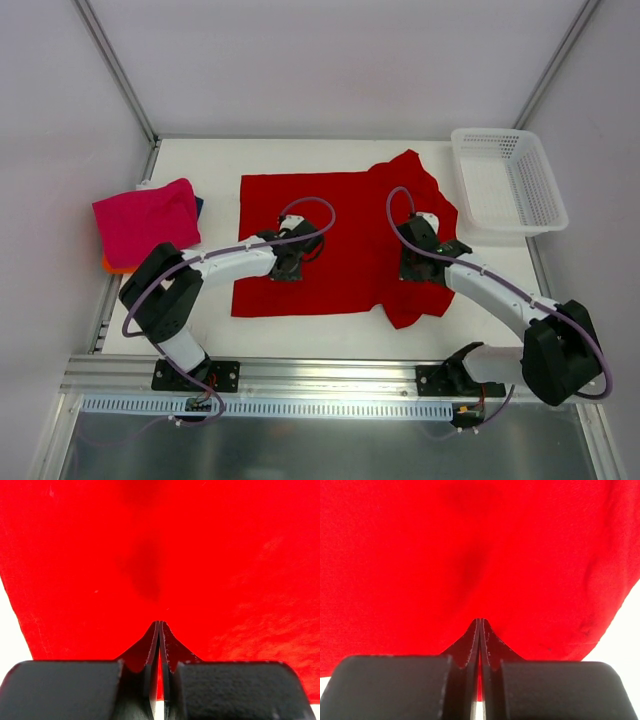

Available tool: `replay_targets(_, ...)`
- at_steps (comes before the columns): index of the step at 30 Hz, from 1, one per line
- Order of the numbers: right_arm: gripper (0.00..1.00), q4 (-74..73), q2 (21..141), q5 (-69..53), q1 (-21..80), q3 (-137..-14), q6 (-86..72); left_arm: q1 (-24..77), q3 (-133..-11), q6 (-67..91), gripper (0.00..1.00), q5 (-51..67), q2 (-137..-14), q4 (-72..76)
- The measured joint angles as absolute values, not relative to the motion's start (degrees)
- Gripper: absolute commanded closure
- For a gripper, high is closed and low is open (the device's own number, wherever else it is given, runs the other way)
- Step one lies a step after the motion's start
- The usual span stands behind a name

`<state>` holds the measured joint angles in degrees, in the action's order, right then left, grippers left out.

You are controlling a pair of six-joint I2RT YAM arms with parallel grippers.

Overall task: Fold and stack the t-shirts
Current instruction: Flatten the tshirt out

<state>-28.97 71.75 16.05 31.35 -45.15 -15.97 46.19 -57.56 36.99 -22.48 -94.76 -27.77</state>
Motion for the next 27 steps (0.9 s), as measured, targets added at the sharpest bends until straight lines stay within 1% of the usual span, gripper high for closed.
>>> replay_targets(7,0.99,-29.4,75.3,18.7,36.1,-44.3,-19.2,46.2,-54.2,38.3,1.0,-22.5,-93.7,-27.5)
replay_targets(16,1.0,-32.3,75.1,22.0,40.9,-44.2,-22.6,45.1,-51.9,39.9,1.0,-22.7,-93.3,-26.6)
replay_targets(27,1.0,-36.7,70.2,25.4,42.7,-44.2,-24.9,34.9,-48.2,41.0,1.0,-21.1,-90.0,-22.9)
